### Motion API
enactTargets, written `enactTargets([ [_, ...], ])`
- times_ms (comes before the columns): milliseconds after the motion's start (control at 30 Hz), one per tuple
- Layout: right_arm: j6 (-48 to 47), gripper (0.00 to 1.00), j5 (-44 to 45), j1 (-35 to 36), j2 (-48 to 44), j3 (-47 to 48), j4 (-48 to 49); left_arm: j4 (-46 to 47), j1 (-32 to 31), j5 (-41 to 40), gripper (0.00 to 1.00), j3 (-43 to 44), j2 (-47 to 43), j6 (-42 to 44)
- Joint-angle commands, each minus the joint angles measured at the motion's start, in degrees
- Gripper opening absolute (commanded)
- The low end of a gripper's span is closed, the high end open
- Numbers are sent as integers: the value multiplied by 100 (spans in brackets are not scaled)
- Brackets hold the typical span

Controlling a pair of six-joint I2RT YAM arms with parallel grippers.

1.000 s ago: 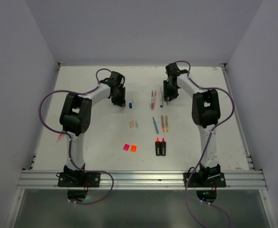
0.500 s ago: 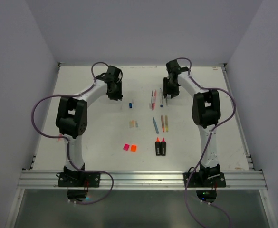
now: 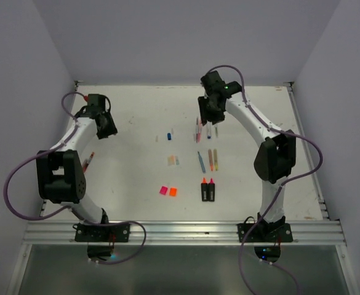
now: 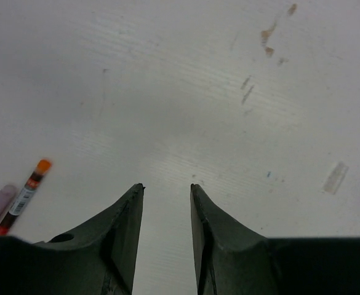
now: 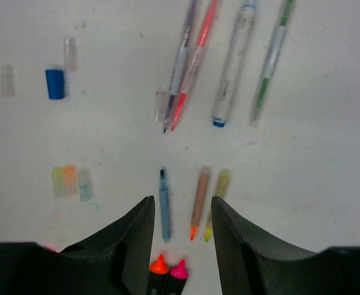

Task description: Open the pen caps

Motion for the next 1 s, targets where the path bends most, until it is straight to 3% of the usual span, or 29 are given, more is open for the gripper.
enactTargets([
  [0, -63, 46, 131, 346, -390, 143, -421, 164, 441, 92, 38, -166, -429, 114],
  [300, 43, 47, -659, 566, -1847, -1788, 668, -231, 627, -128, 38, -447, -826, 666],
  [533, -54, 47, -1029, 619, -2701, -3081, 1336, -21, 811, -67, 36, -878, -1089, 1667],
  [667, 16, 47, -1371, 662, -2860, -3223, 1372, -38, 952, -127, 36, -878, -922, 2038],
  [800, 52, 47, -1442, 856, -2966, -3135, 1320, 856, 1110, 31, 36, -1396, -1177, 2828],
  [967, 69, 47, -1556, 1023, -2931, -3091, 1311, 806, 1444, 926, 35, -1283, -563, 3514],
])
